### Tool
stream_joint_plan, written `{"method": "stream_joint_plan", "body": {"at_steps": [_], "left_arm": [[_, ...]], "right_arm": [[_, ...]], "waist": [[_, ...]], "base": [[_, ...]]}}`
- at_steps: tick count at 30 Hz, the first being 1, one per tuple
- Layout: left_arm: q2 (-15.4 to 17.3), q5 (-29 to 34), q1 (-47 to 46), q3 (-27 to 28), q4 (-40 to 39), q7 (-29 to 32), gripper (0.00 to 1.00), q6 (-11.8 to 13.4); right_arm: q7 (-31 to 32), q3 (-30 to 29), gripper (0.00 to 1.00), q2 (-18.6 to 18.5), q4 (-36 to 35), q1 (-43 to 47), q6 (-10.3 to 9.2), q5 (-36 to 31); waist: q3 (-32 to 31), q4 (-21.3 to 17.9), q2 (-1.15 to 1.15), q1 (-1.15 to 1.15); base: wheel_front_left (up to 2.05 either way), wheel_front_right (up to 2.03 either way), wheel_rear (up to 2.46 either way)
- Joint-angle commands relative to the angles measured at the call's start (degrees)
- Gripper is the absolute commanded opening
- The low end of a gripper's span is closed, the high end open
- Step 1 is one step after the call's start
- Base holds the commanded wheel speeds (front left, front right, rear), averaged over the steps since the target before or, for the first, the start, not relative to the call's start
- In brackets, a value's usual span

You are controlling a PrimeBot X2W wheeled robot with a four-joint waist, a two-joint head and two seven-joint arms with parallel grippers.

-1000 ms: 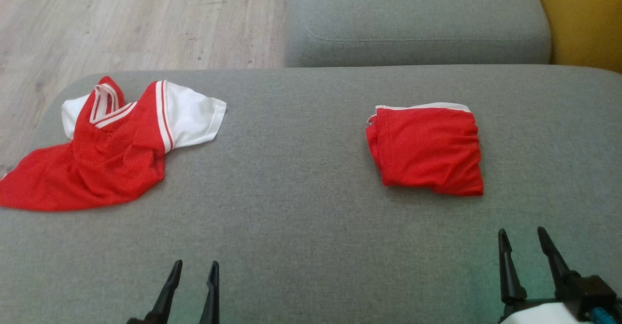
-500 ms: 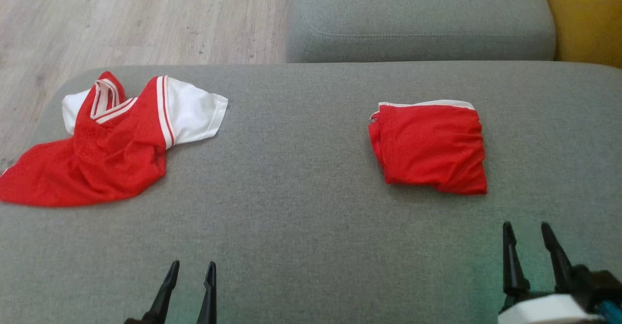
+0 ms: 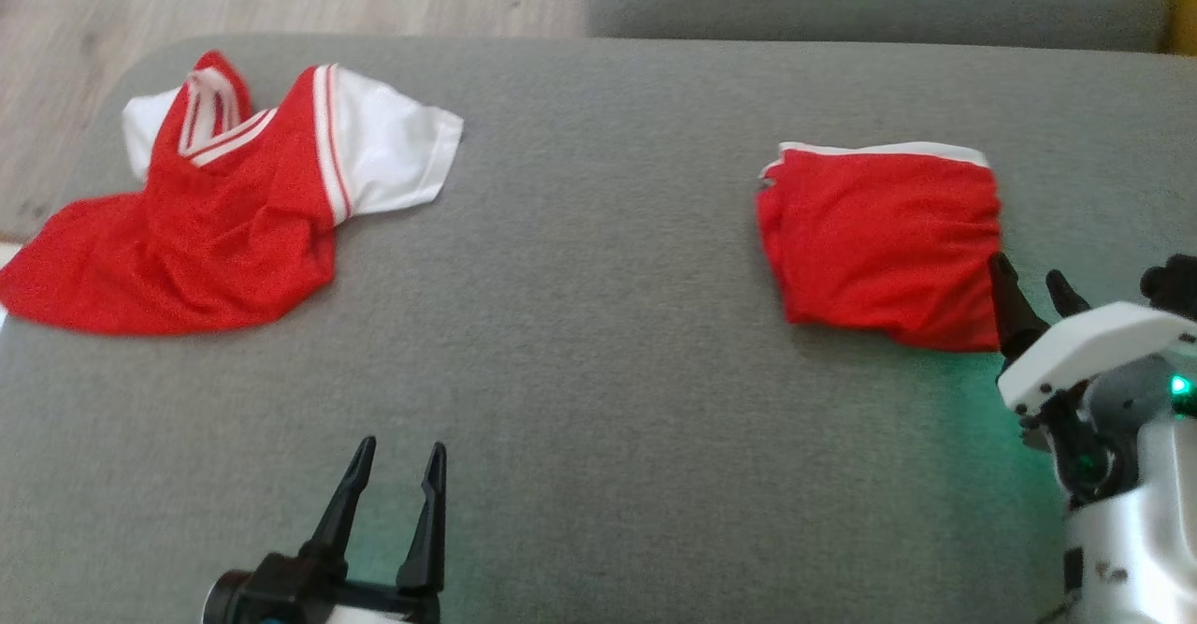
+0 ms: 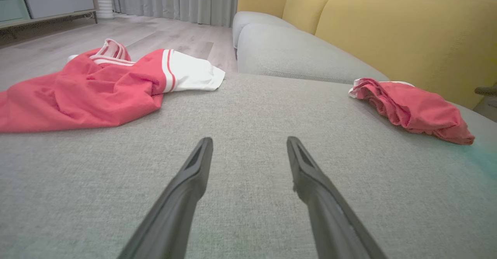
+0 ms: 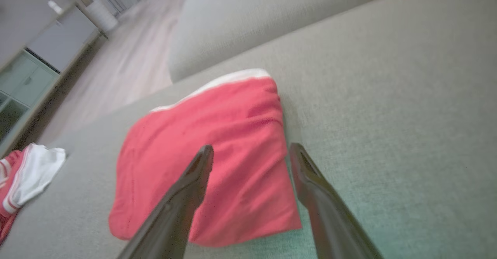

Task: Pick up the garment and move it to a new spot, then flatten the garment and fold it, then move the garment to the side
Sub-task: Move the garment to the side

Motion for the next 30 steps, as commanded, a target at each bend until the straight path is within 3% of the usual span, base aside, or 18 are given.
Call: {"method": "stream_joint_plan", "body": {"at_steps": [1, 8, 12, 13, 14, 20, 30], "left_arm": [[-0.21, -0.48, -2.31, 1.06, -1.31, -0.47, 1.00, -0.09], [-0.21, -0.56, -3.30, 0.43, -0.85, -0.47, 1.00, -0.11], [-0.21, -0.51, -3.73, 0.25, -0.79, -0.47, 1.00, -0.11], [-0.21, -0.48, -3.73, 0.32, -0.80, -0.47, 1.00, -0.11], [-0.21, -0.48, -3.73, 0.50, -0.90, -0.47, 1.00, -0.11], [0.10, -0.46, -3.95, 0.88, -1.49, -0.47, 1.00, -0.11], [4.22, -1.26, -6.52, -1.51, -2.95, -0.47, 1.00, -0.12]], "right_arm": [[2.46, -0.24, 1.00, -0.84, 1.15, -4.06, 0.39, -1.29], [3.19, -7.24, 1.00, -0.83, 11.25, -9.95, 0.39, -8.71], [3.43, -10.22, 1.00, -0.47, 17.69, -12.88, 0.39, -9.60], [3.60, -10.67, 0.77, -0.37, 19.09, -13.63, 0.39, -8.56], [3.43, -10.69, 0.00, -0.29, 20.08, -14.43, 0.39, -7.48], [0.42, -8.00, 0.00, -1.89, 21.41, -18.20, 0.39, -7.04], [4.04, -6.21, 0.00, -17.00, 19.27, -23.00, 0.39, -20.34]], "waist": [[1.79, 2.38, 0.00, -0.02], [3.23, 5.12, 0.00, -0.02], [3.83, 5.96, 0.00, -0.02], [3.96, 5.93, 0.00, -0.02], [4.19, 5.76, 0.00, -0.02], [6.46, 1.49, 0.00, -0.02], [11.95, -6.96, 0.00, -0.02]], "base": [[0.00, 0.00, 0.00], [0.00, 0.00, 0.00], [0.00, 0.00, 0.00], [0.00, 0.00, 0.00], [0.00, 0.00, 0.00], [0.00, 0.00, 0.00], [0.00, 0.00, 0.00]]}}
